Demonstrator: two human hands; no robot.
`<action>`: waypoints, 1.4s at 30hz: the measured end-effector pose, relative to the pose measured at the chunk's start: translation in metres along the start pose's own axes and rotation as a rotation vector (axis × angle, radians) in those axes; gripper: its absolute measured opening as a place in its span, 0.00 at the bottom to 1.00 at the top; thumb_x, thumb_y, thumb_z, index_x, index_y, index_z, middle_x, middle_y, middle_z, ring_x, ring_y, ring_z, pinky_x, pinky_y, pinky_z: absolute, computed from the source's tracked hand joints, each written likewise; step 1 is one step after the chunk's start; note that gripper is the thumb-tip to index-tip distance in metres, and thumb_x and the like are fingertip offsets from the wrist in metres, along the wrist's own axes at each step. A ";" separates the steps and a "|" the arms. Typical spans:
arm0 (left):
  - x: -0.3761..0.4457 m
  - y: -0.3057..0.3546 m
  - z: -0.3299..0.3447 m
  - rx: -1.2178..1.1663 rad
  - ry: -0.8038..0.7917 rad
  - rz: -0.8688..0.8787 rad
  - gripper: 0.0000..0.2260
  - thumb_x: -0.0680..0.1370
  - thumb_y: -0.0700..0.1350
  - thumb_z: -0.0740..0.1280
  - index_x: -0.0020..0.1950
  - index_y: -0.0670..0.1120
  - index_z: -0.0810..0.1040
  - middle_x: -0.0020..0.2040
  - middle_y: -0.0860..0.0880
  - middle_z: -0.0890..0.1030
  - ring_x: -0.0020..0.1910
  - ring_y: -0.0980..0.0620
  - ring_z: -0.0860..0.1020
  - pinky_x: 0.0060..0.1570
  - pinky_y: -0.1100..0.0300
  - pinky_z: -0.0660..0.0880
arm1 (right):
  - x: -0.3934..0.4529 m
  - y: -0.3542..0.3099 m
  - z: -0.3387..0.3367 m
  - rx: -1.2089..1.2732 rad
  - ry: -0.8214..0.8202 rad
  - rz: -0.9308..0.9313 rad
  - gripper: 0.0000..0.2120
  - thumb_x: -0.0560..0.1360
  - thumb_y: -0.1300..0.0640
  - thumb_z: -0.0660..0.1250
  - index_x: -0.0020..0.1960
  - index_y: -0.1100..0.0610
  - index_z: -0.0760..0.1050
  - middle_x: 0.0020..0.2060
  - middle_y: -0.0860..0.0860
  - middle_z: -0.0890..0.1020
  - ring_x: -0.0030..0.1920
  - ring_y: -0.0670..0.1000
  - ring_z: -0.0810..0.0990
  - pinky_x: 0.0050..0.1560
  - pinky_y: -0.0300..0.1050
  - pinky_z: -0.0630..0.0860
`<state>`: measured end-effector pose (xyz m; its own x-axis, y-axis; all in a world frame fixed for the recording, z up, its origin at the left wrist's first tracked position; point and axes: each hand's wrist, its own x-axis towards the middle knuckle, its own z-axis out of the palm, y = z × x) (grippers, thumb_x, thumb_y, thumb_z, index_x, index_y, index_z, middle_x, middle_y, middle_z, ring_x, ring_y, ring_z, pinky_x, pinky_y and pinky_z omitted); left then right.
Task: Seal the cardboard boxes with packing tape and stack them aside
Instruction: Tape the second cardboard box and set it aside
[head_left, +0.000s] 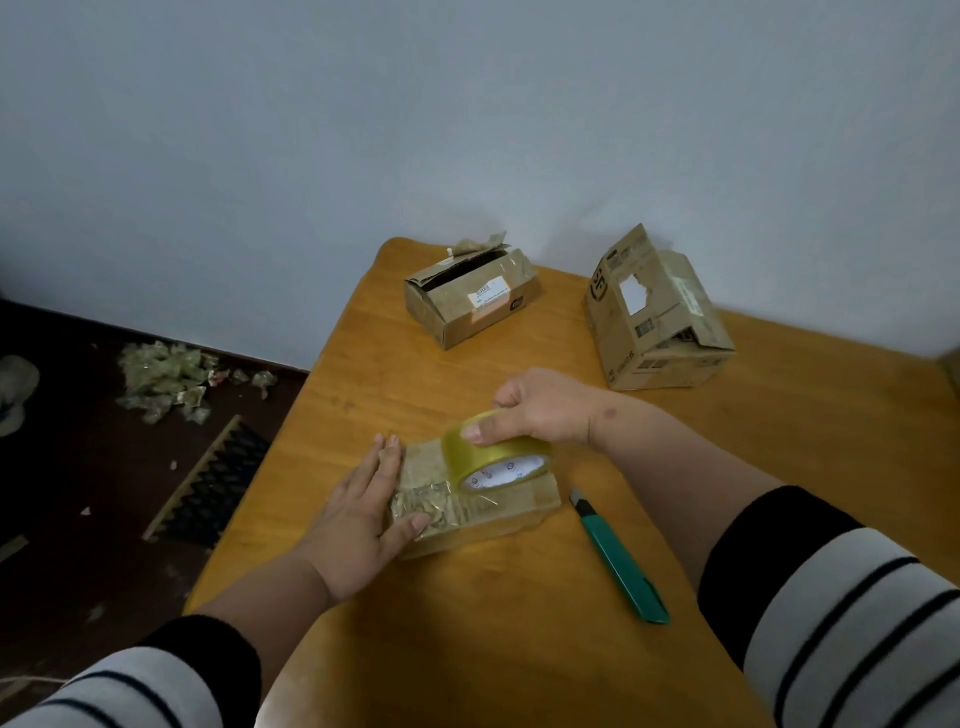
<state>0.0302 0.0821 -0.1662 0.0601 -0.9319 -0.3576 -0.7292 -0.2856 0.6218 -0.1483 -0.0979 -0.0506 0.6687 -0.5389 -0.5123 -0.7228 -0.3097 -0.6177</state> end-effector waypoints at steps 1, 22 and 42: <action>0.000 0.001 0.000 -0.007 0.001 -0.001 0.45 0.70 0.71 0.51 0.71 0.53 0.24 0.75 0.59 0.31 0.78 0.55 0.38 0.77 0.51 0.47 | -0.001 0.000 0.000 -0.016 0.001 -0.003 0.24 0.70 0.38 0.72 0.30 0.52 0.65 0.24 0.43 0.66 0.25 0.43 0.64 0.33 0.42 0.59; 0.018 0.065 -0.056 -0.449 -0.231 0.004 0.33 0.71 0.45 0.75 0.73 0.57 0.68 0.73 0.56 0.69 0.69 0.57 0.69 0.60 0.64 0.73 | -0.006 -0.008 0.006 -0.150 0.038 -0.014 0.16 0.65 0.44 0.71 0.35 0.51 0.68 0.31 0.46 0.68 0.37 0.51 0.70 0.47 0.48 0.65; 0.034 0.135 -0.021 0.397 -0.409 0.274 0.17 0.79 0.59 0.63 0.65 0.55 0.76 0.55 0.54 0.69 0.58 0.51 0.73 0.61 0.57 0.71 | -0.066 0.150 0.040 0.099 0.279 0.589 0.11 0.81 0.54 0.60 0.51 0.61 0.76 0.48 0.56 0.78 0.48 0.54 0.77 0.48 0.47 0.75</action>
<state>-0.0525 0.0068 -0.0799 -0.3722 -0.7766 -0.5083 -0.8835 0.1287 0.4503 -0.2934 -0.0775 -0.1335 0.0868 -0.7830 -0.6160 -0.9257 0.1651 -0.3404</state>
